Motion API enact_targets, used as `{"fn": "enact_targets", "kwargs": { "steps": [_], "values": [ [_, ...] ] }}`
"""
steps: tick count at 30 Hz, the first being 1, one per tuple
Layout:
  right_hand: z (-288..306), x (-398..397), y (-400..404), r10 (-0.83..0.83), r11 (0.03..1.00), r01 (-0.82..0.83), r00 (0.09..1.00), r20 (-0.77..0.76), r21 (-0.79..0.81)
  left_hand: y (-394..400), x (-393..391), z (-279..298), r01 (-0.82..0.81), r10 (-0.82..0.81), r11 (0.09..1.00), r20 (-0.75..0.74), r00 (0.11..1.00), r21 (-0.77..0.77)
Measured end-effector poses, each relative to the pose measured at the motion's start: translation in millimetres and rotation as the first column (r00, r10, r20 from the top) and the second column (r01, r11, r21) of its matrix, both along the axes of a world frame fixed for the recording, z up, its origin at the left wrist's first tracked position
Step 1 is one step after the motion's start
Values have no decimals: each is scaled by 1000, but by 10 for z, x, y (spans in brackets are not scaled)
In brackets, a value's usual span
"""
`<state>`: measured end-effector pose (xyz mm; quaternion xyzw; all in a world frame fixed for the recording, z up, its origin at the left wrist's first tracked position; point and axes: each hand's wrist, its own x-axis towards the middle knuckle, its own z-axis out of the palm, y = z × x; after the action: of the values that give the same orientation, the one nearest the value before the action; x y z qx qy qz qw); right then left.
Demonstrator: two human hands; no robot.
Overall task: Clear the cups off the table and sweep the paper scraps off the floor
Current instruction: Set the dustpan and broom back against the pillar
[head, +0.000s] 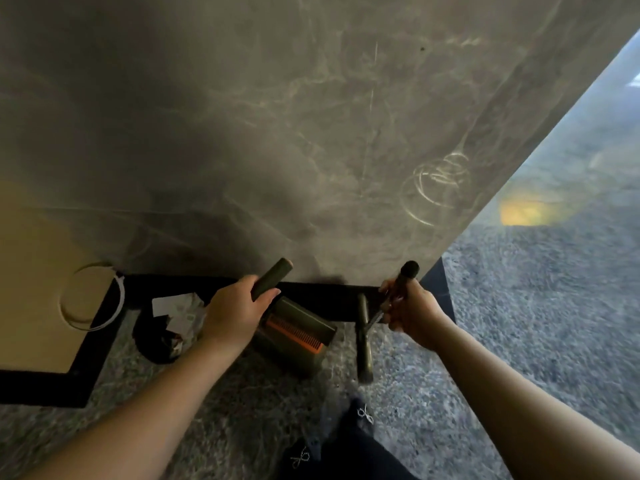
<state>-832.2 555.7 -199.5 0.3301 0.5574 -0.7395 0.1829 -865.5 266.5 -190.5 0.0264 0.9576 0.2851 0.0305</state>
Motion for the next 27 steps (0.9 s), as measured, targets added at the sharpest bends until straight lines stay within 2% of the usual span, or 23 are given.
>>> {"fn": "enact_targets", "kwargs": {
  "steps": [4,8,11,16,19,23,27],
  "values": [
    [-73,-336,164,19,1000,-19,1000,-8,-7,48,-295,-60,-64,61,997,70,996,32],
    [-210,-639,347,108,971,-98,994,-32,216,226,-602,-99,-103,98,993,93,991,57],
    [-289,-795,419,144,932,-138,990,8,334,393,-786,-99,-127,122,990,81,989,59],
    [-355,-1029,579,153,819,-112,988,-25,563,610,-986,-155,-180,171,981,114,979,76],
    [-362,-1212,672,171,781,-116,985,-32,614,728,-1041,-226,-226,212,971,158,964,75],
    [-478,-1440,725,228,756,-214,972,59,619,907,-1068,-375,-254,239,967,243,940,31],
    [-565,-1588,786,288,745,-265,956,63,612,1093,-1085,-411,-334,313,940,217,925,70]
  ]
}}
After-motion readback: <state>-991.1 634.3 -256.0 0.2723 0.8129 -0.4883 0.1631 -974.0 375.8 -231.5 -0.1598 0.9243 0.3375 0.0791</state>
